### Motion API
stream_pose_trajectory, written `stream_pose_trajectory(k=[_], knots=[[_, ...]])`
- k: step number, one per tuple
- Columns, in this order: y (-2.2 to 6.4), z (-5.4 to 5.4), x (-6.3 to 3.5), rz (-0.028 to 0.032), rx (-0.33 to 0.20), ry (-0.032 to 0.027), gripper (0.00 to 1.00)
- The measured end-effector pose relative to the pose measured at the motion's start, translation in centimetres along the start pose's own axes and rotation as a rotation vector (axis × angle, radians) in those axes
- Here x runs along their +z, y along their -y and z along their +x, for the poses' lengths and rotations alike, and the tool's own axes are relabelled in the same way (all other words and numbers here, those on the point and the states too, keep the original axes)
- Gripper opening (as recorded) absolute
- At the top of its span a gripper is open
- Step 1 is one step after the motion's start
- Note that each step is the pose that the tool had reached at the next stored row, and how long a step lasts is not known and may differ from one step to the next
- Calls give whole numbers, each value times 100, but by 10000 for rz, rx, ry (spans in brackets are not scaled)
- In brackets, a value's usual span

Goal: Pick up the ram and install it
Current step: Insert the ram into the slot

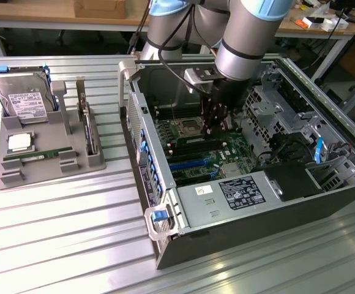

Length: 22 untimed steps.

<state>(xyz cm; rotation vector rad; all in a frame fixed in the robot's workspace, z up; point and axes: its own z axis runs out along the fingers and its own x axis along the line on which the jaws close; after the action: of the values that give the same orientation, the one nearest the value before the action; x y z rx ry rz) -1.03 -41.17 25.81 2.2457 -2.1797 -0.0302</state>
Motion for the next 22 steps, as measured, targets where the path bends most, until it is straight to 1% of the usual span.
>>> stream_pose_trajectory(k=[4,6,7,9,10,11,13,22], knots=[[8,1,79,0,1,-9,12],[9,3,86,-2,69,-56,12],[9,4,91,-2,222,-73,12],[9,4,96,-2,468,-96,12],[9,4,103,-2,471,-102,12],[9,4,109,-3,474,-167,12],[10,4,113,-4,476,-379,12],[12,-52,163,-4,477,-365,12]])
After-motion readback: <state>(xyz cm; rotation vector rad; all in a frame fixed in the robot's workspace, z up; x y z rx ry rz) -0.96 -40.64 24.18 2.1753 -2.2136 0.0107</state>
